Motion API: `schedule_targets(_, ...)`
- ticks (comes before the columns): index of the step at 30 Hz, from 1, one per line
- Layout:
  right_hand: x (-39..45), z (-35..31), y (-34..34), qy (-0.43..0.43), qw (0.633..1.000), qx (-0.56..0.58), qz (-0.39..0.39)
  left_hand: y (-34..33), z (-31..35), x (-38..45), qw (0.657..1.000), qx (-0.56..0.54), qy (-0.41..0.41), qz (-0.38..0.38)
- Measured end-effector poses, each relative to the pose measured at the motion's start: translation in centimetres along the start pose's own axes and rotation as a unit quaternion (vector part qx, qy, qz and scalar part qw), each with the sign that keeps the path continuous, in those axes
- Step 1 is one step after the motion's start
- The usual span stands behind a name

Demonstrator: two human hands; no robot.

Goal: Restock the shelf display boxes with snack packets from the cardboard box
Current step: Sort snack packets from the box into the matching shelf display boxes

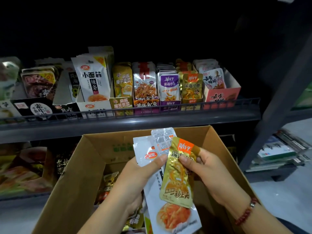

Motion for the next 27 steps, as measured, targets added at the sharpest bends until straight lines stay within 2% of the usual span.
schedule_targets(4, -0.2, -0.7, -0.1, 0.016, 0.999, -0.03, -0.004, 0.1, 0.1, 0.0, 1.0, 0.021, -0.011, 0.013)
schedule_targets(10, 0.1, -1.3, 1.6, 0.041, 0.991, -0.09, 0.092, 1.4, 0.5, 0.3, 0.995, 0.027, -0.039, 0.084)
schedule_targets(18, 1.7, -2.6, 2.9, 0.063, 0.99, -0.089, 0.09, 1.4, 1.1, 0.2, 0.992, 0.065, -0.045, 0.095)
schedule_targets(22, 3.7, -5.2, 4.3, 0.093, 0.982, -0.132, 0.096, 1.0, 2.1, 1.2, 0.99, 0.056, -0.057, 0.119)
schedule_targets(27, 7.7, -9.1, 6.3, 0.144, 0.967, -0.149, 0.145, 0.0, 4.2, 3.7, 0.983, 0.071, -0.079, 0.147)
Point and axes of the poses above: each hand's wrist, its own x-axis towards the middle knuckle, its own y-axis out of the back of the hand, z = x × y, the point moved 5 cm from there along x, towards the middle knuckle, and after that the axes turned 2 degrees about y, right-handed, at the moved point
